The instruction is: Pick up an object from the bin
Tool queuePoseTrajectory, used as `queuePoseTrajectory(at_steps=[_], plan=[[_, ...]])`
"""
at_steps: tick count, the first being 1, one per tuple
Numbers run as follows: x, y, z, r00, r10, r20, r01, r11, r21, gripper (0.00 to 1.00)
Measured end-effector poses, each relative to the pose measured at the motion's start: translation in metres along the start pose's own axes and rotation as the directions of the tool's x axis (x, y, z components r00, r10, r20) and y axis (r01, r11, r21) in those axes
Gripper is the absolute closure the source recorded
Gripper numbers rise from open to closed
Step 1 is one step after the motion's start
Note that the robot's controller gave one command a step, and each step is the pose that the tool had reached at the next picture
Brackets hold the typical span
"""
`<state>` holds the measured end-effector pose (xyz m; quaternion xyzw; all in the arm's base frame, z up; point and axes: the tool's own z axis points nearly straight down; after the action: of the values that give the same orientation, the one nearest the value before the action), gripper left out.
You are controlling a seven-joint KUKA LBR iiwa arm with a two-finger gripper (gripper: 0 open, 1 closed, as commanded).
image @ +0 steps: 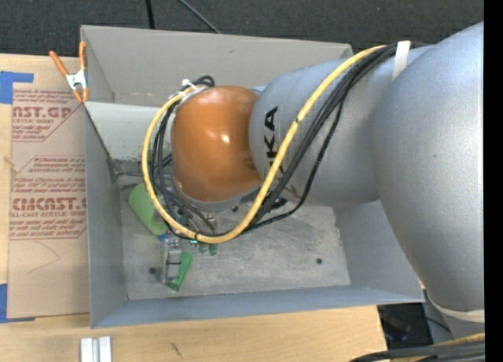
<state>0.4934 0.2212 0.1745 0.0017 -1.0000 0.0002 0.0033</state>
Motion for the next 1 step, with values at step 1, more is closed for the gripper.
queuePoseTrajectory(at_steps=[1], plan=[[-0.0369,-0.0428,0.1049,0.962,-0.273,0.002,0.273,0.962,0.0,0.0]])
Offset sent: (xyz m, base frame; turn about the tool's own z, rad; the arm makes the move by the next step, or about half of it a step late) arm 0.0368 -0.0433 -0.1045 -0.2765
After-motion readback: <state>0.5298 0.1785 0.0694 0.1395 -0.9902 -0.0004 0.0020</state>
